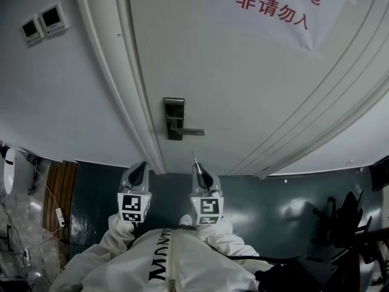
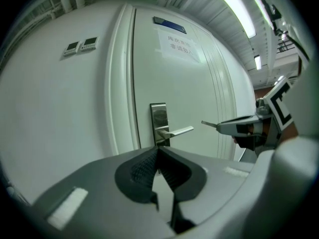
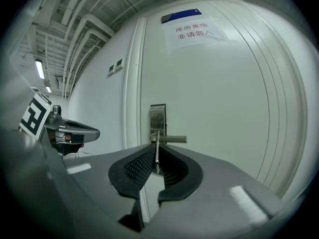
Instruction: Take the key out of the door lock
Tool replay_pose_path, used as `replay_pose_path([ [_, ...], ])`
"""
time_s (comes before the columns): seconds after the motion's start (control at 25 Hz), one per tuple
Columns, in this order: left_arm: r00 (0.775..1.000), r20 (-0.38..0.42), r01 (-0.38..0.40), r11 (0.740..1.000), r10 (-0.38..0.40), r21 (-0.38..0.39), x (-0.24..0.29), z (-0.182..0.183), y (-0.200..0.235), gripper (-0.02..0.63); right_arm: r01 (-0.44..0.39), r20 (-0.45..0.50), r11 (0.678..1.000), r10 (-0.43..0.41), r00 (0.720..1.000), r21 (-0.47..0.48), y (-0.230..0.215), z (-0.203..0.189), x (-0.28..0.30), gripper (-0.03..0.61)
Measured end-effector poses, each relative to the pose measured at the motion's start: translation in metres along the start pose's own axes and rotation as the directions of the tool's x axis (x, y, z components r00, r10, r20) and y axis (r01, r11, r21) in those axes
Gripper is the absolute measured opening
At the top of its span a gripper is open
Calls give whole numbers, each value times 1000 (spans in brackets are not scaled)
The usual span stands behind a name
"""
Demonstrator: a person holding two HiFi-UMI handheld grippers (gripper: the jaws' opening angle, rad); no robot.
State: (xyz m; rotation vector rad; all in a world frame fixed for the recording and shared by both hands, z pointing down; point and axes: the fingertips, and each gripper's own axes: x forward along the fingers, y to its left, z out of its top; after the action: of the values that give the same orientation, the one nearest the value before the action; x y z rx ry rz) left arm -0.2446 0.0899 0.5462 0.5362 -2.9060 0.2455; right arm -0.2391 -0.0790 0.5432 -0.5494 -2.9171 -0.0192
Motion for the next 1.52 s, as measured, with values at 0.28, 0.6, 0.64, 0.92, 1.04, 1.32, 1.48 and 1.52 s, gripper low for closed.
replay_pose_path([
  [0.28, 998, 26, 59, 998, -59, -9, -51, -9, 7, 0, 67, 4, 998, -67, 998, 7, 37, -3, -35, 23],
  [0.6, 993, 38, 116, 992, -115, -39, -120, -34, 9, 0, 109, -7, 994, -109, 994, 24, 95, -8, -85, 23],
  [0.64, 992, 40, 118, 992, -117, -41, -124, -34, 10, 0, 113, -5, 993, -113, 994, 24, 99, -7, -89, 23],
  [0.92, 993, 53, 107, 993, -105, -40, -143, -32, 7, 0, 92, -11, 996, -92, 996, 6, 109, -12, -105, 23],
  [1.04, 993, 62, 102, 994, -99, -32, -146, -25, 3, 0, 86, -3, 996, -86, 996, -1, 107, -8, -110, 23],
  [1.32, 993, 67, 102, 994, -101, -23, -144, -18, -14, 0, 90, 24, 996, -91, 996, 10, 95, -4, -124, 23],
  [1.48, 991, 77, 110, 994, -110, -2, -139, -10, -18, 0, 97, 42, 995, -98, 994, 15, 89, -1, -126, 23],
  [1.52, 991, 78, 111, 994, -110, -1, -139, -10, -19, 0, 98, 43, 995, -98, 994, 15, 88, -2, -127, 23],
])
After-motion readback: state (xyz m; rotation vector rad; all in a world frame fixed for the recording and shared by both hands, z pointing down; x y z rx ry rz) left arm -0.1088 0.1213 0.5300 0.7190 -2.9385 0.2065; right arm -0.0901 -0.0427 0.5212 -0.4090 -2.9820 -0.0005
